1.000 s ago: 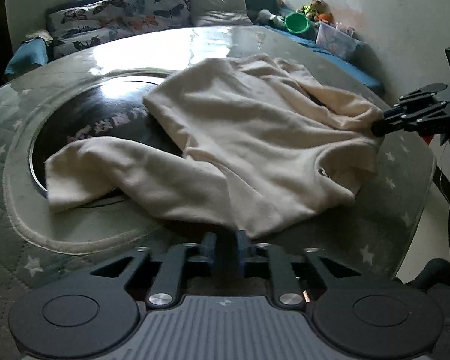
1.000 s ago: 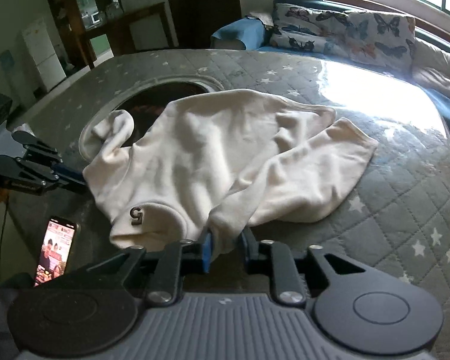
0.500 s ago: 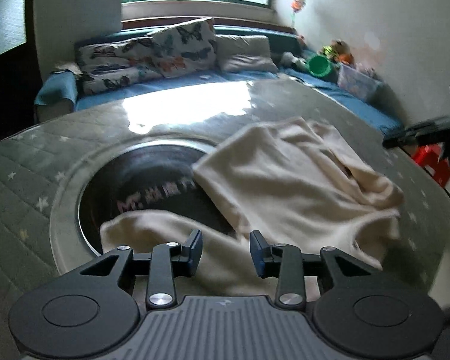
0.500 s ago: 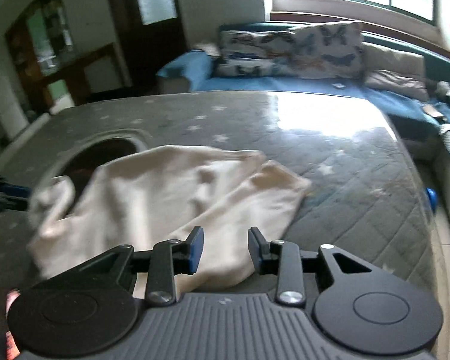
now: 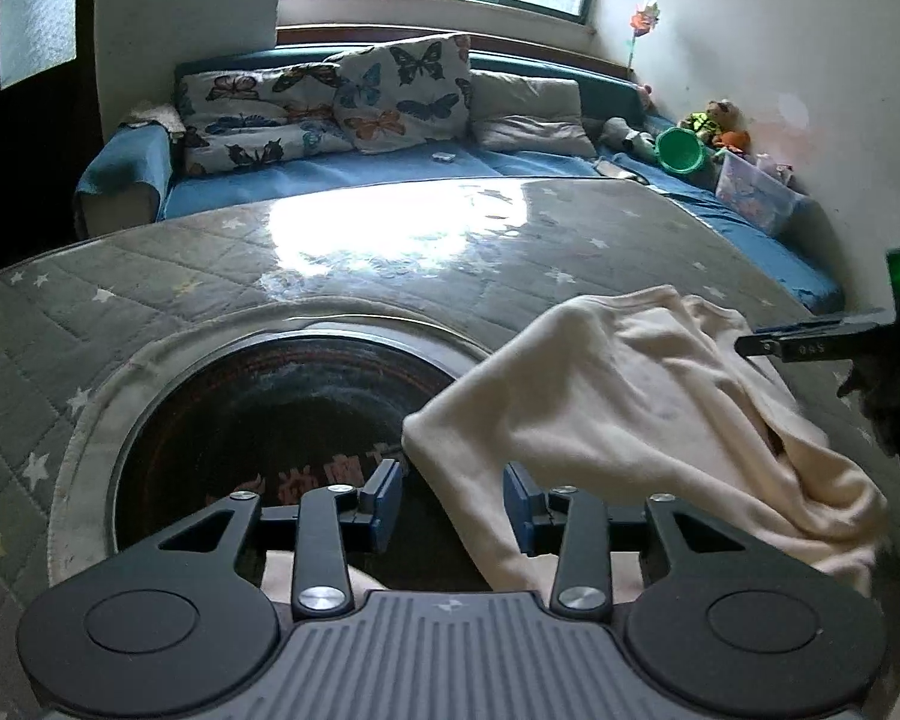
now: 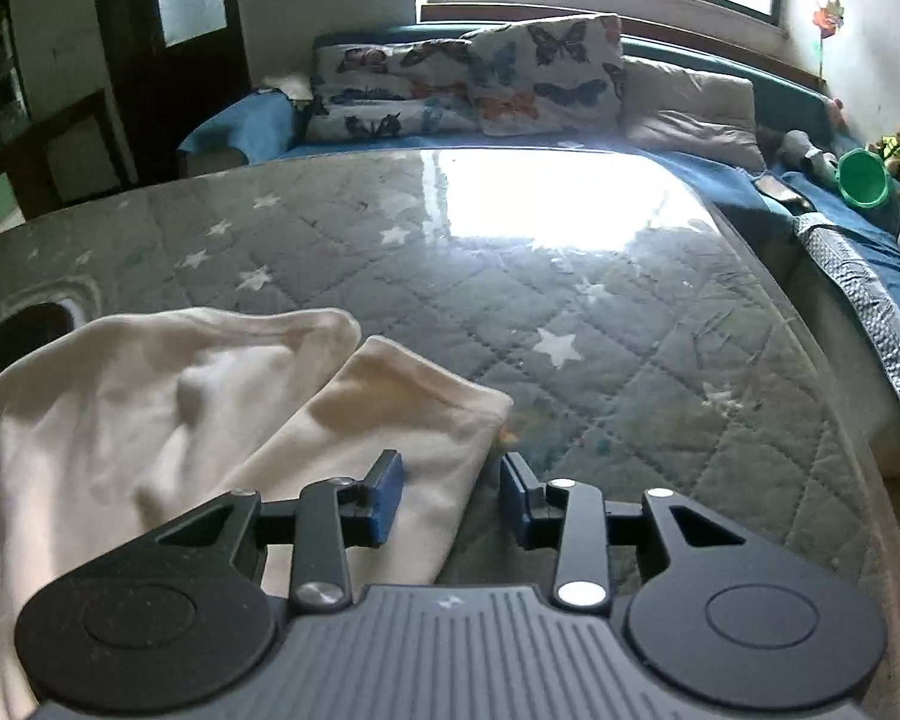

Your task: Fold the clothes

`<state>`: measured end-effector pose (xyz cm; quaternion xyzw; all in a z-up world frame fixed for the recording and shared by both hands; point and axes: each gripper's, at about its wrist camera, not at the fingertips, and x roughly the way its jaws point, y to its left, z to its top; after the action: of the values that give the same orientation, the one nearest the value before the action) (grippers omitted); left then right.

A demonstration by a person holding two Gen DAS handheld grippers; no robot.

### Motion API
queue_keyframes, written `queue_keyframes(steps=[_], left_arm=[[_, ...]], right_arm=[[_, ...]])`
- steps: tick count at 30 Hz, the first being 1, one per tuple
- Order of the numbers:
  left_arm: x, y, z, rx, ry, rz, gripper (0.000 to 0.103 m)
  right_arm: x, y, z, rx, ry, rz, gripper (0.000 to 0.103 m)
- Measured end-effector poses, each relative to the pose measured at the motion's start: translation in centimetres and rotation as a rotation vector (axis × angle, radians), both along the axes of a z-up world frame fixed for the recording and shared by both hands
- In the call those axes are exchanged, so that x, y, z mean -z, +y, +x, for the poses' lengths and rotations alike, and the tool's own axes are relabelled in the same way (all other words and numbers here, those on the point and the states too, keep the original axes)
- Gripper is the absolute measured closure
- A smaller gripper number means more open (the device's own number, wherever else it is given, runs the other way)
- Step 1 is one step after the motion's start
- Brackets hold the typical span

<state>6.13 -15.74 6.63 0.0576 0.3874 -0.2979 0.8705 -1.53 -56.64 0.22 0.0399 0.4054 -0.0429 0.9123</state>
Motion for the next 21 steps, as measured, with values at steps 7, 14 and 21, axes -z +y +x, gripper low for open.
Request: queue_keyframes(steps=[7, 14, 21], left_arm=[[0.9, -0.7, 2.1, -0.016, 0.009, -0.022, 0.056], [1.7, -1.6, 3.1, -0.007, -0.003, -0.027, 0.048], [2.4, -2.7, 3.7, 0.018, -0.025, -0.012, 0.031]], right_arm=[[-0.2, 0.4, -1.0, -0.040, -0.018, -0.034, 0.099], [-1.9, -0.3, -2.6, 0.013, -0.021, -0.191, 0.099], [-3.9, -0.2, -3.0, 0.014, -0.044, -0.189, 0.081]])
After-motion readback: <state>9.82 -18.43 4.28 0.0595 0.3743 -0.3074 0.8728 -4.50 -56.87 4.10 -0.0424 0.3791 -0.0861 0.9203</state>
